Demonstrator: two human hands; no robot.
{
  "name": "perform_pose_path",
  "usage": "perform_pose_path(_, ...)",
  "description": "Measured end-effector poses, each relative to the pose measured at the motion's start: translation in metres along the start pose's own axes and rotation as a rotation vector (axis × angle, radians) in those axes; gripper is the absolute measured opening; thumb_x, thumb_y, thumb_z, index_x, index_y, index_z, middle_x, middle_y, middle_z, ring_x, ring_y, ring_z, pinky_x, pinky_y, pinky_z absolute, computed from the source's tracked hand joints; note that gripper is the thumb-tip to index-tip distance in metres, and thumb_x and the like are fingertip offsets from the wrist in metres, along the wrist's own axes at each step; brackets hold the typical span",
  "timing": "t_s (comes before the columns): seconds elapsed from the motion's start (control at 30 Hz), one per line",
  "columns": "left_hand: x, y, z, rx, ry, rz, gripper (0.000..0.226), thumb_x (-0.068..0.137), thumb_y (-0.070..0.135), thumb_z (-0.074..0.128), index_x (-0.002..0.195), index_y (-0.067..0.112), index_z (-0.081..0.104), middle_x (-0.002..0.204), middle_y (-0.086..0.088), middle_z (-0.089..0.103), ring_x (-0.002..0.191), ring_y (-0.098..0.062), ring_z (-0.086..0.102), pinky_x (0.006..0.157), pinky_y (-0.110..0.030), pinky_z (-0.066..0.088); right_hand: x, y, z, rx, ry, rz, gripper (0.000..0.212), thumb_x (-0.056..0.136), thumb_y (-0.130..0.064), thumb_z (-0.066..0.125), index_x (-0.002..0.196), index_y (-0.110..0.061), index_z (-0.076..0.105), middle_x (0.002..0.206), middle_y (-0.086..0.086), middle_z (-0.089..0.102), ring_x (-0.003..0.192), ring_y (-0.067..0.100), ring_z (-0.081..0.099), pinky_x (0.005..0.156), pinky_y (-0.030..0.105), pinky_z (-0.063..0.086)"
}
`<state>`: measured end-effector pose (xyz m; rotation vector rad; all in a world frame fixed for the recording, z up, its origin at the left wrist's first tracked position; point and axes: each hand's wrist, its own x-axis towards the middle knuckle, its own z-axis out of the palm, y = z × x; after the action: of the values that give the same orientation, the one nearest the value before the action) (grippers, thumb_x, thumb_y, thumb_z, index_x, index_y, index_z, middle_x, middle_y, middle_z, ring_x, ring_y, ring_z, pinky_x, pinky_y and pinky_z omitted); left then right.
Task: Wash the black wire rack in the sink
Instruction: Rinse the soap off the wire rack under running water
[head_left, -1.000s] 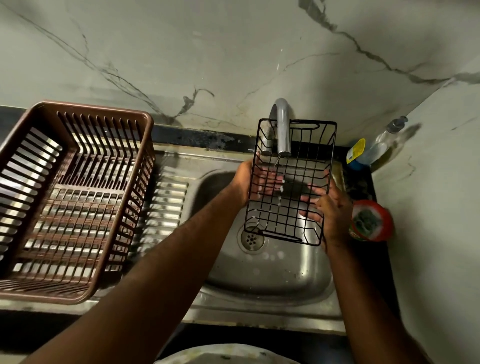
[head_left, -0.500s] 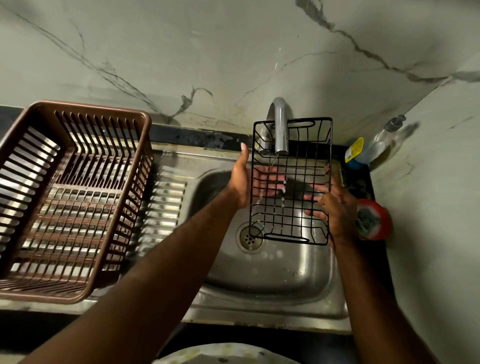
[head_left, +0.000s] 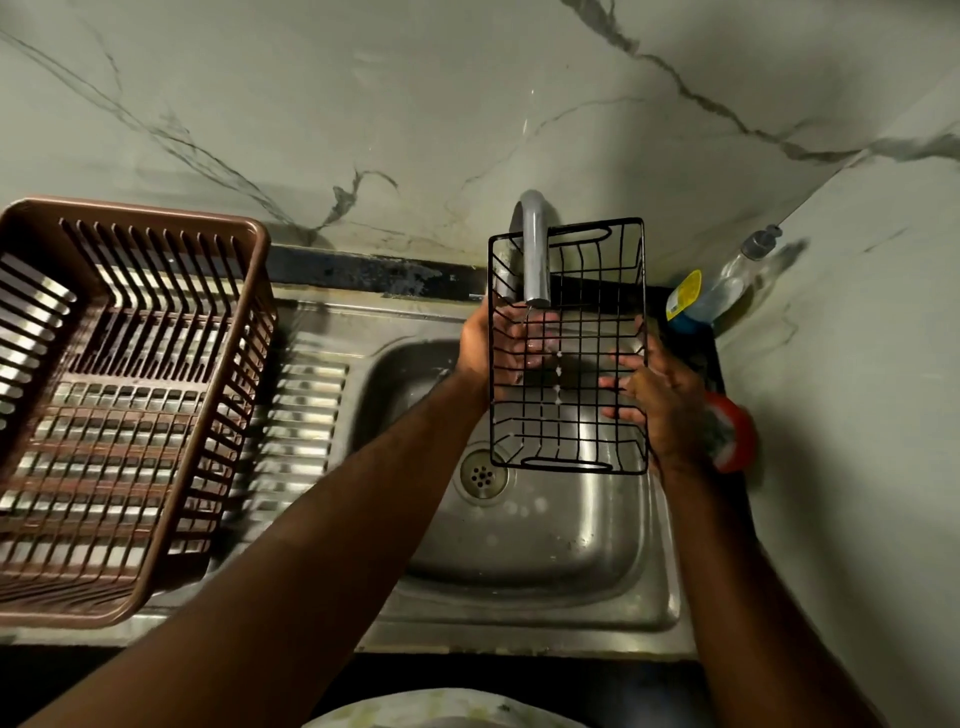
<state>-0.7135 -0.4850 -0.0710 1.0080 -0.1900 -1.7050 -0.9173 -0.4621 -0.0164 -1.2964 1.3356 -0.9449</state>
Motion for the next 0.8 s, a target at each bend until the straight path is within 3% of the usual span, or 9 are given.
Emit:
perform_pose_path(0.07,-0.003,0.005,-0.003,0.037,-0.018,-0.02,0.075,0.099,0.066,0.021,0.117,0.009,0.066,0.121,-0.021,0.067,0.11,-0.039,0.063,0.094,-0.047,0.049,0.005,0.005,0.0,0.033,-0.016,0.047,0.066,0.079,-0.028,0.052,0.145,-0.035,0.049,0.136,0.014,0.06,0.1,0.03,0.071,0.075,0.059,0.059)
perform_pose_path(0.17,-0.012,0.012,-0.011,0.117,0.01,0.005,0.08,0.096,0.076,0.022,0.119,0.012,0.066,0.119,-0.021,0.071,0.106,-0.038,0.069,0.094,-0.049,0.054,0.014,0.017,0.003,0.085,-0.068,0.121,0.063,0.087,-0.013,0.047,0.146,-0.035,0.048,0.127,0.015,0.065,0.105,0.032,0.07,0.075,0.049,0.061)
perform_pose_path(0.23,-0.017,0.015,-0.018,0.136,0.007,0.005,0.081,0.096,0.077,0.022,0.122,0.013,0.065,0.122,-0.024,0.07,0.108,-0.039,0.07,0.088,-0.046,0.057,0.019,0.022,0.007,0.091,-0.099,0.171,0.064,0.088,-0.006,0.045,0.144,-0.037,0.049,0.127,0.015,0.065,0.108,0.033,0.069,0.078,0.05,0.06)
perform_pose_path(0.37,-0.021,0.018,-0.03,0.166,-0.011,-0.061,0.099,0.089,0.087,0.021,0.134,0.008,0.063,0.125,-0.025,0.068,0.114,-0.042,0.067,0.095,-0.049,0.055,0.023,0.02,0.018,0.137,-0.142,0.244,0.067,0.077,-0.012,0.047,0.137,-0.042,0.056,0.125,0.016,0.067,0.11,0.036,0.068,0.085,0.057,0.056)
perform_pose_path(0.43,-0.023,0.016,-0.033,0.158,0.006,-0.078,0.104,0.089,0.087,0.02,0.134,0.003,0.062,0.124,-0.024,0.069,0.111,-0.041,0.068,0.091,-0.046,0.056,0.022,0.019,0.021,0.156,-0.139,0.258,0.062,0.077,-0.016,0.049,0.132,-0.045,0.058,0.118,0.014,0.071,0.109,0.037,0.068,0.085,0.056,0.055)
perform_pose_path(0.6,-0.027,0.015,-0.029,0.148,0.078,-0.056,0.1,0.092,0.083,0.018,0.118,0.002,0.07,0.122,-0.027,0.069,0.104,-0.04,0.067,0.085,-0.043,0.057,0.02,0.021,0.027,0.129,-0.159,0.245,0.056,0.083,-0.023,0.049,0.132,-0.047,0.057,0.12,0.013,0.07,0.109,0.032,0.069,0.092,0.065,0.05)
perform_pose_path(0.7,-0.03,0.017,-0.025,0.147,0.086,-0.034,0.099,0.091,0.084,0.019,0.113,0.003,0.073,0.116,-0.025,0.07,0.094,-0.035,0.068,0.079,-0.039,0.057,0.023,0.02,0.03,0.091,-0.149,0.226,0.049,0.095,-0.019,0.049,0.135,-0.046,0.057,0.12,0.007,0.071,0.109,0.027,0.07,0.094,0.062,0.051)
perform_pose_path(0.8,-0.029,0.017,-0.026,0.142,0.109,-0.047,0.101,0.091,0.085,0.02,0.114,0.002,0.073,0.123,-0.026,0.069,0.097,-0.036,0.067,0.079,-0.038,0.057,0.027,0.018,0.03,0.078,-0.157,0.232,0.052,0.099,-0.01,0.044,0.138,-0.043,0.055,0.123,0.007,0.069,0.109,0.024,0.07,0.092,0.058,0.054)
